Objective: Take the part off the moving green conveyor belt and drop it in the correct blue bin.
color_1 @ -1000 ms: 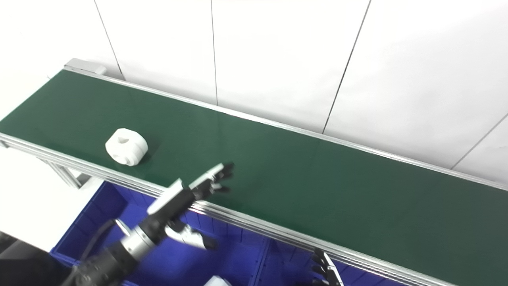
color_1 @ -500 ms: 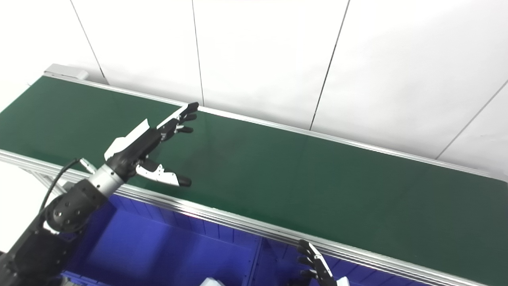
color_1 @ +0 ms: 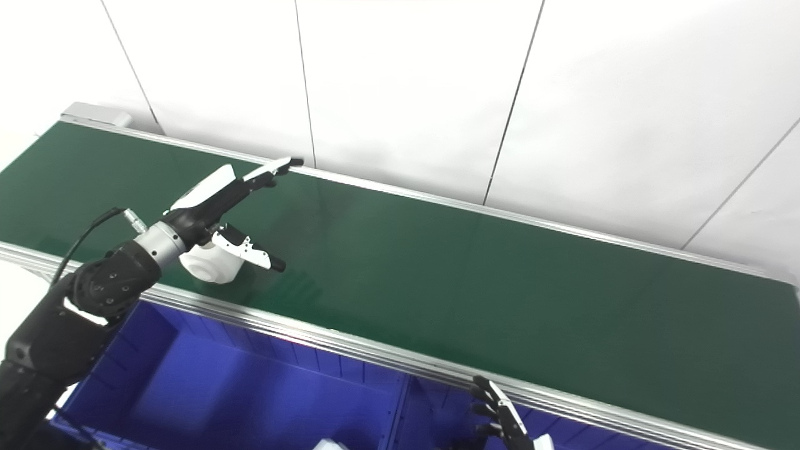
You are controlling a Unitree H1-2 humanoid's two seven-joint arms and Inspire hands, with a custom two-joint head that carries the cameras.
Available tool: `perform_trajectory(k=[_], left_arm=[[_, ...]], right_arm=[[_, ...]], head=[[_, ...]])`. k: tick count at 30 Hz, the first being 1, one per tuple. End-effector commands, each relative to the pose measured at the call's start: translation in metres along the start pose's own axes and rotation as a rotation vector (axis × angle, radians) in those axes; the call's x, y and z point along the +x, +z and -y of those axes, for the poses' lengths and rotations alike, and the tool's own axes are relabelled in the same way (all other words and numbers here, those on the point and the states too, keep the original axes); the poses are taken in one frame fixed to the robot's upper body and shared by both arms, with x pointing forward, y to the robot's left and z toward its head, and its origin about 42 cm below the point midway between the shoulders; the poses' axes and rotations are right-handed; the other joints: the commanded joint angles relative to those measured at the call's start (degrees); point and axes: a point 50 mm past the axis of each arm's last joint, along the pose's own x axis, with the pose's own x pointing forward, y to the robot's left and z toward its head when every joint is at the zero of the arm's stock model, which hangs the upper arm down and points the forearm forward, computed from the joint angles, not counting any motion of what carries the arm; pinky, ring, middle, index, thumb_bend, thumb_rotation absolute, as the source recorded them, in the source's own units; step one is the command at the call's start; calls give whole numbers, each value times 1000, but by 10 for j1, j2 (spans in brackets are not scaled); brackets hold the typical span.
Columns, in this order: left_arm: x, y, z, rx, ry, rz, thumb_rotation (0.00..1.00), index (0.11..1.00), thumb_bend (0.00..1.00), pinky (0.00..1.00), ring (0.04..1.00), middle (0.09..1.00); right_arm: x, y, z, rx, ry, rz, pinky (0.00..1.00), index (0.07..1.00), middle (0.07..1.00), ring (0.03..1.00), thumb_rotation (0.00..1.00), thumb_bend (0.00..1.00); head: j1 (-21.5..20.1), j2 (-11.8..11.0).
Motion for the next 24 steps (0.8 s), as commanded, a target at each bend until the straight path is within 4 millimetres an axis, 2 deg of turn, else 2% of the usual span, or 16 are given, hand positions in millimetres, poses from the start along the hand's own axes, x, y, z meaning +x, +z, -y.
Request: perform_trajectory(k=[1,6,10,20,21,22,24], left_arm=[[9,1,-24,100,22,7,221,947,814,976,977,974],[11,-9,-20,198,-43,-49,242,944,846,1000,985,978],[10,-14,-15,236,-98,-92,149,923,874,1000,984,961],[6,-30,3,208,-193,-199,51,897,879,1000,1000,961],[6,-31,5,184,-199,-204,29,891,870,987,990,960],[6,-32,6,163,-203,-207,11,882,841,859,935,954],[6,-32,10,122,-203,-208,2,849,770,743,857,904]], right_arm=[[4,14,5,4,-17,106,656,868,826,776,231,671],[5,14,5,5,-16,105,653,870,827,776,231,670],[5,14,4,6,-18,110,645,867,826,775,211,667],[6,13,4,12,-20,112,646,864,823,773,220,670],[6,12,4,12,-20,111,647,864,823,772,220,670],[6,12,4,11,-19,111,649,866,824,774,226,669],[6,12,4,11,-17,108,651,868,826,775,230,668]], head=[[0,-1],[1,-2],[-1,-1],[-4,-1],[-4,1],[-4,1],[-3,1]])
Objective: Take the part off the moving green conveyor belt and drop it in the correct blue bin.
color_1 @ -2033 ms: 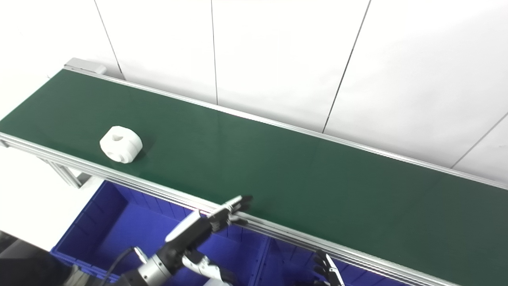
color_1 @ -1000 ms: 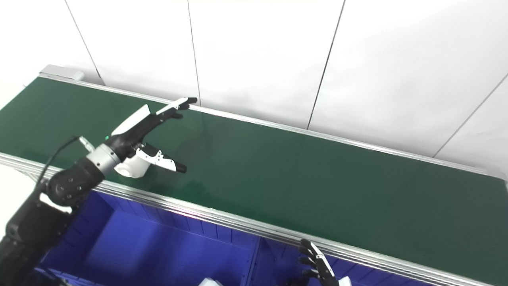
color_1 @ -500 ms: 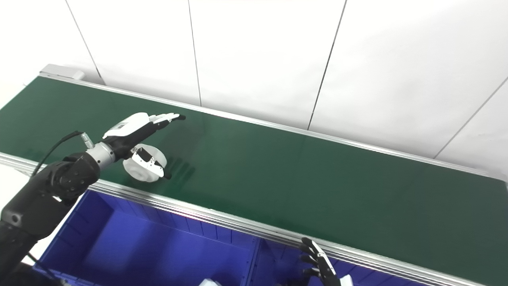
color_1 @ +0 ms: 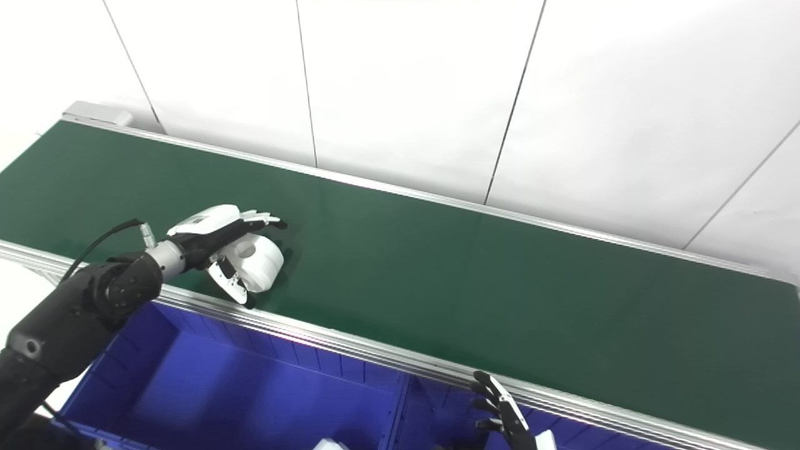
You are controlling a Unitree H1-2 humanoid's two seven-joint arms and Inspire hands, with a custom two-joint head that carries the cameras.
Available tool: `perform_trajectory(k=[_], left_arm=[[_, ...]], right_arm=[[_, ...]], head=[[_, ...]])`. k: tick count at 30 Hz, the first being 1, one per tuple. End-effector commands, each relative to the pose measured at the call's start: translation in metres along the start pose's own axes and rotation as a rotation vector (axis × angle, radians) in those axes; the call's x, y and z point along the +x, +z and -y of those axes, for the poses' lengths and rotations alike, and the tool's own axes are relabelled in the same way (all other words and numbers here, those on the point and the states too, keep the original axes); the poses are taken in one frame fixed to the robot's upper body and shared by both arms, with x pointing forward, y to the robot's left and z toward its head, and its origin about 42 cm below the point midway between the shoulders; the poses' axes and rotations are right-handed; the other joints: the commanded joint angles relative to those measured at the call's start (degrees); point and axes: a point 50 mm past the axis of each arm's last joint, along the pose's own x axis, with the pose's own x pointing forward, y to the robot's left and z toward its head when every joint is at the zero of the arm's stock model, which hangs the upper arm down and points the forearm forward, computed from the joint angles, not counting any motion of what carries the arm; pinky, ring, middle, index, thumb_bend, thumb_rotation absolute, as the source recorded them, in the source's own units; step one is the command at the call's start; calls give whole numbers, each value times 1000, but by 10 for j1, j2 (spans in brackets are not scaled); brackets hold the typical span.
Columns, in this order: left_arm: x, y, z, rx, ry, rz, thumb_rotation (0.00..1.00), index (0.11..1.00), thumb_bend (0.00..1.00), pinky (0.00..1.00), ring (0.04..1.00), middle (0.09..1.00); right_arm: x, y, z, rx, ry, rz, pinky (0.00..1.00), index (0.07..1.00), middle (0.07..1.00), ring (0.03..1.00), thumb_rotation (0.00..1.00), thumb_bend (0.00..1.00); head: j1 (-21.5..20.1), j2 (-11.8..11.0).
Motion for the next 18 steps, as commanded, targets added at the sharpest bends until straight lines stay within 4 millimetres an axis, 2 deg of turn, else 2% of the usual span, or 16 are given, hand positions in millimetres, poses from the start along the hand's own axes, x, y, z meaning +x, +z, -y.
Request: perform_trajectory(k=[1,2,3,4,5,6,7,8,18], left_arm=[[1,2,-12,-20,32,16,1,840,753,724,842,891],[2,3,-10,-28,35,23,0,791,685,676,770,810],[4,4,-7,-33,45,26,0,765,650,651,733,769],[6,5,-5,-37,60,30,0,705,593,594,654,690],[8,6,-2,-41,78,32,16,602,548,554,604,642],[9,7,0,-43,92,33,25,550,524,531,576,617],[10,7,1,-43,102,35,10,528,517,513,553,537],[10,8,2,-43,112,34,5,518,515,514,550,511],[-2,22,-4,-104,285,135,0,518,512,494,522,473]], right_arm=[[3,11,3,4,-17,78,652,869,827,776,230,667],[3,11,3,4,-18,76,650,868,826,775,230,667],[3,11,3,2,-19,77,649,867,826,775,230,667],[3,11,3,1,-19,77,649,866,824,773,231,668],[3,11,3,1,-18,78,650,867,824,773,232,668],[3,11,3,1,-18,77,651,868,825,773,234,669],[3,11,3,2,-18,77,652,868,825,773,236,669],[3,12,3,2,-19,76,651,868,826,773,236,670],[1,15,1,5,-24,83,646,867,827,772,243,669]], head=[[-1,0],[-1,0],[-1,1],[-1,1],[-1,2],[-1,2],[-1,2],[-1,3],[-7,12]])
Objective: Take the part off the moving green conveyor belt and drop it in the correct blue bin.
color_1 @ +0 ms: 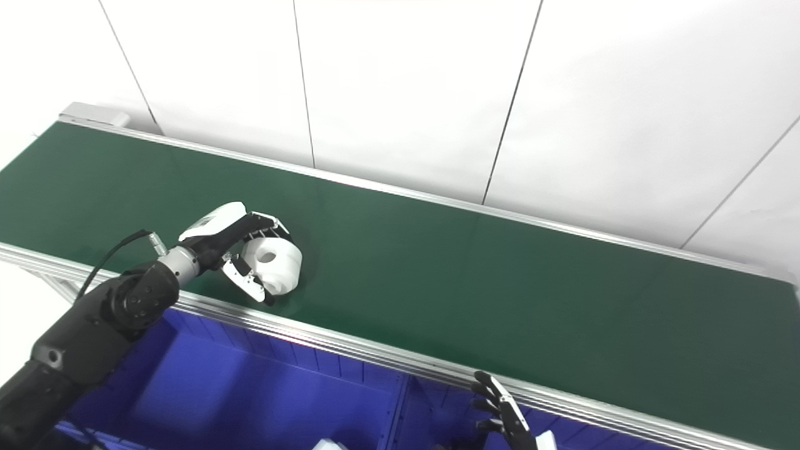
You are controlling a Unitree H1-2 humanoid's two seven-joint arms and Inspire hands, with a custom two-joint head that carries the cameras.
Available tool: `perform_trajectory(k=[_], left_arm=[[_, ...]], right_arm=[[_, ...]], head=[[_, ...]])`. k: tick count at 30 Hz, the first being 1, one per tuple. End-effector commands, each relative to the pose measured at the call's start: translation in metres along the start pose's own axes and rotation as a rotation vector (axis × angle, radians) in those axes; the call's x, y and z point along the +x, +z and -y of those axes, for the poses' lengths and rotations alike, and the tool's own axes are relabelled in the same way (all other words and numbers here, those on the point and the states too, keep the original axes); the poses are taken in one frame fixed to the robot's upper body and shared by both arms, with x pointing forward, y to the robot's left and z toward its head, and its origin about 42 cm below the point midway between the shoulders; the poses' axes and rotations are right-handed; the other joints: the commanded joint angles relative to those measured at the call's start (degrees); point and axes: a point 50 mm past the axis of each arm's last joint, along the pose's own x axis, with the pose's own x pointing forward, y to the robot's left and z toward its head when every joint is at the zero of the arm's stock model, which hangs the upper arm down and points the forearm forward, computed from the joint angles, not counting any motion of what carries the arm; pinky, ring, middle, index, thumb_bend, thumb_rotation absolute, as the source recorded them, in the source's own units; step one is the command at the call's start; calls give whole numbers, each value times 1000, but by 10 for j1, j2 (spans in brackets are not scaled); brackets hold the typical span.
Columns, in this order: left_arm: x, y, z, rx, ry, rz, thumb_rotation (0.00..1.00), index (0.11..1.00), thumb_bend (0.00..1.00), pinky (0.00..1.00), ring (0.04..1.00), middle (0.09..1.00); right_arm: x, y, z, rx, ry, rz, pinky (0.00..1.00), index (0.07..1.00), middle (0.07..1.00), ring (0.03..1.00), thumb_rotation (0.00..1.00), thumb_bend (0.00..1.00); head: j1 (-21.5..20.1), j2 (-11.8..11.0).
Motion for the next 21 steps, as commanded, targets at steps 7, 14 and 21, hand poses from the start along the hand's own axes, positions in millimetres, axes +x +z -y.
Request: perform_trajectory(k=[7,14,21], left_arm=[[-26,32,-22,-157,208,260,0,535,496,466,430,488],[-64,53,12,-291,179,359,0,524,497,454,429,501],[-103,69,63,-374,37,335,0,533,497,461,431,489]], right_arm=[[-1,21,2,5,-26,84,645,873,833,778,259,664],[-3,30,2,4,-22,87,672,888,850,795,268,633],[-2,36,1,-2,-24,81,689,898,853,799,369,633]], head=[[-11,23],[-49,71],[-74,117]])
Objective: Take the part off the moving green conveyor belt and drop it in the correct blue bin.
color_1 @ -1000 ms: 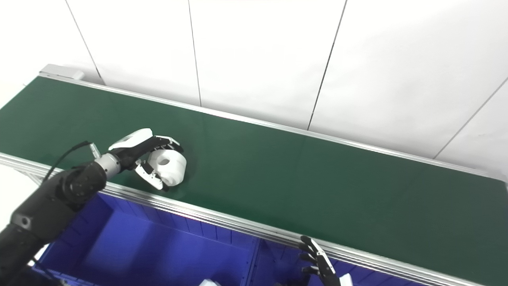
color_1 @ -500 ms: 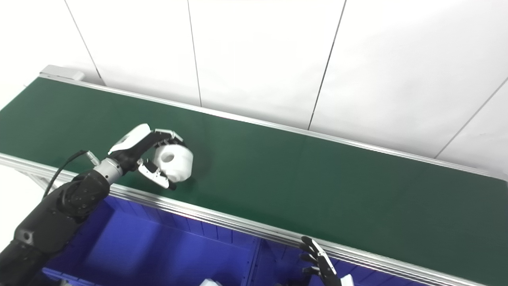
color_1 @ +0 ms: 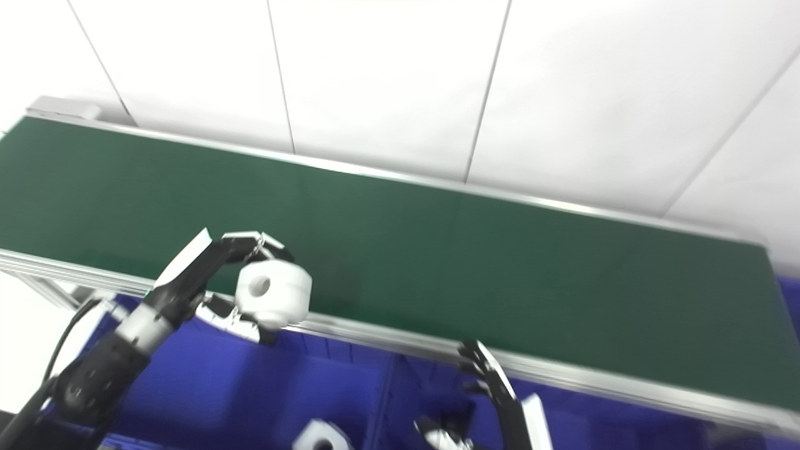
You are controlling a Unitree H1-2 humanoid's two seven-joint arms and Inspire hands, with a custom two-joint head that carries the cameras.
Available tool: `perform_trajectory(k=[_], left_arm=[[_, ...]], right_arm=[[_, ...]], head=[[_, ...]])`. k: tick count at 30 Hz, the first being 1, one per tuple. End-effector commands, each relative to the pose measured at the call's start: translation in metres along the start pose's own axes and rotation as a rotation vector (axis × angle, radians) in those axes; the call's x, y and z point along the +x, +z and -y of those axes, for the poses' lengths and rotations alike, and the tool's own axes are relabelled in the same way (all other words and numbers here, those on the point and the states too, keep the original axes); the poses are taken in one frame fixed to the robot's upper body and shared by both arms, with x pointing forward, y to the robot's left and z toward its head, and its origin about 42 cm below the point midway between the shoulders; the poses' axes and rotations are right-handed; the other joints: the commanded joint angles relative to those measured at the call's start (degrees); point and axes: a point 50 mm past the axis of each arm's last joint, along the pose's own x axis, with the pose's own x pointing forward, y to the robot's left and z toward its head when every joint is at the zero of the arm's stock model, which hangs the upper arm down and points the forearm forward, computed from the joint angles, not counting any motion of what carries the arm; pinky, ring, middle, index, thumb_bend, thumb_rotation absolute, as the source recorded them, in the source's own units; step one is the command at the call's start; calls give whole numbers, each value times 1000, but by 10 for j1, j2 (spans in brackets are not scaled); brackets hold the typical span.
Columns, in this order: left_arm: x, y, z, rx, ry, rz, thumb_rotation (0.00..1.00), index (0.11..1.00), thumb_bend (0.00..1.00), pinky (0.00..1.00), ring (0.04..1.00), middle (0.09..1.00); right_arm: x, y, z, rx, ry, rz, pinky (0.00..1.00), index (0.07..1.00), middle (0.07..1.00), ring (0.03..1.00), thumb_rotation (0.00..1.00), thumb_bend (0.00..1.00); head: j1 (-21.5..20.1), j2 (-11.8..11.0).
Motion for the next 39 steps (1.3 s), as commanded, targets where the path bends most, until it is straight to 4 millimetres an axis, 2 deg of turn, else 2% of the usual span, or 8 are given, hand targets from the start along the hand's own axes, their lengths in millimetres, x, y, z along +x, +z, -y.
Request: perform_trajectory(k=[1,14,15,16,20,26,31,39], left_arm=[[-3,15,1,25,-17,33,0,533,497,457,429,490],[-5,15,25,273,-342,-213,0,503,498,520,441,515],[-4,16,26,294,-362,-243,0,490,507,578,585,519],[-3,17,26,315,-383,-265,10,638,566,670,733,733],[-2,18,24,351,-400,-285,20,842,684,779,892,924],[-6,18,22,352,-350,-244,219,927,783,863,971,999],[-8,24,24,173,-306,-135,250,952,775,825,950,1000],[-10,44,42,-86,-278,-25,317,963,734,896,973,1000]], right_arm=[[4,15,1,7,-13,44,691,899,854,800,376,634],[4,28,8,0,-18,29,680,903,856,798,401,634],[4,29,8,0,-17,27,681,904,856,798,401,634],[4,29,8,-2,-16,28,681,906,855,797,403,633],[4,29,8,-4,-15,32,679,906,855,795,402,634],[5,29,6,3,-13,31,675,906,855,795,400,637],[4,29,4,12,-8,27,678,899,857,795,384,643],[-2,30,1,11,-2,9,677,893,850,795,378,649]], head=[[0,1],[-6,35],[-5,35],[-5,35],[-4,33],[-9,28],[-24,24],[-57,14]])
